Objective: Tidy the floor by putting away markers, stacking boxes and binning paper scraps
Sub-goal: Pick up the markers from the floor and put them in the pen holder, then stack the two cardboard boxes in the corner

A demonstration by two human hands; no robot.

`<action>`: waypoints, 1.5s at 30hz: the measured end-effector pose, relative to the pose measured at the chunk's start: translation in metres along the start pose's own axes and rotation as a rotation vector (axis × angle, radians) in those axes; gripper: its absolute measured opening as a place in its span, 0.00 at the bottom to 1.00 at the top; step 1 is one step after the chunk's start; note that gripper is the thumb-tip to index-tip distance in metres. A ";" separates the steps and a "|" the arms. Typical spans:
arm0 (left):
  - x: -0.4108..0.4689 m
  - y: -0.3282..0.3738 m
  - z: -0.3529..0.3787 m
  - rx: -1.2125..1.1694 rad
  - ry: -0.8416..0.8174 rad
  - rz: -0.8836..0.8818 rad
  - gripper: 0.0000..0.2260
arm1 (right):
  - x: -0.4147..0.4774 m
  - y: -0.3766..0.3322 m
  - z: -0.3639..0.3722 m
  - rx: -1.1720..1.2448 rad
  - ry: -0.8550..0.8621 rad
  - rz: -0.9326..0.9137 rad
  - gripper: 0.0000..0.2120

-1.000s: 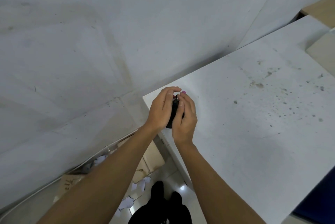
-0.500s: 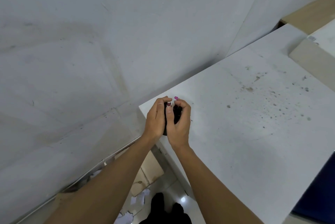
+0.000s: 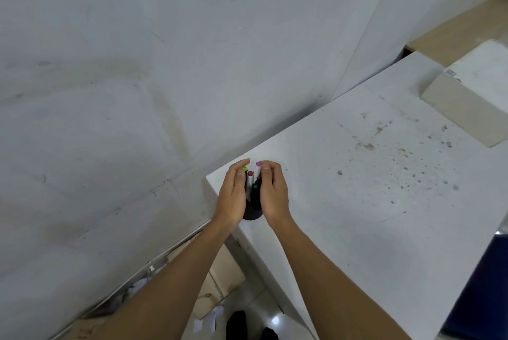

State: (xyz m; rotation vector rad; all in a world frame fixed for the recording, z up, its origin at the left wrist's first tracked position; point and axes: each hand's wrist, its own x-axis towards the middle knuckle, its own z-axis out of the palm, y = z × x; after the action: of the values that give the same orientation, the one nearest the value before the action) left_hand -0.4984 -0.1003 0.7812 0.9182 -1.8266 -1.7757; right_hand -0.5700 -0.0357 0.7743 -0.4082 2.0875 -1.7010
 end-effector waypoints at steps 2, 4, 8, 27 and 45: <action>0.002 0.005 -0.005 -0.029 0.034 -0.003 0.15 | -0.004 -0.006 -0.002 0.066 0.091 -0.013 0.11; 0.001 0.011 -0.012 -0.044 0.137 -0.002 0.14 | -0.009 -0.011 -0.003 0.089 0.192 -0.011 0.09; -0.018 0.020 -0.028 -0.008 0.349 0.031 0.10 | -0.024 -0.017 -0.010 0.016 0.340 -0.099 0.04; -0.280 -0.019 -0.061 -0.072 0.499 -0.044 0.10 | -0.242 0.008 -0.033 -0.008 -0.253 -0.156 0.06; -0.458 -0.075 -0.216 -0.079 0.820 -0.205 0.07 | -0.409 0.028 0.095 -0.108 -0.758 -0.086 0.09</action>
State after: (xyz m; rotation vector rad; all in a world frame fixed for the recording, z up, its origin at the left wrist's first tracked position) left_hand -0.0182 0.0773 0.7901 1.5473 -1.1527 -1.2565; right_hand -0.1663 0.0825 0.7849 -1.0055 1.6028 -1.1974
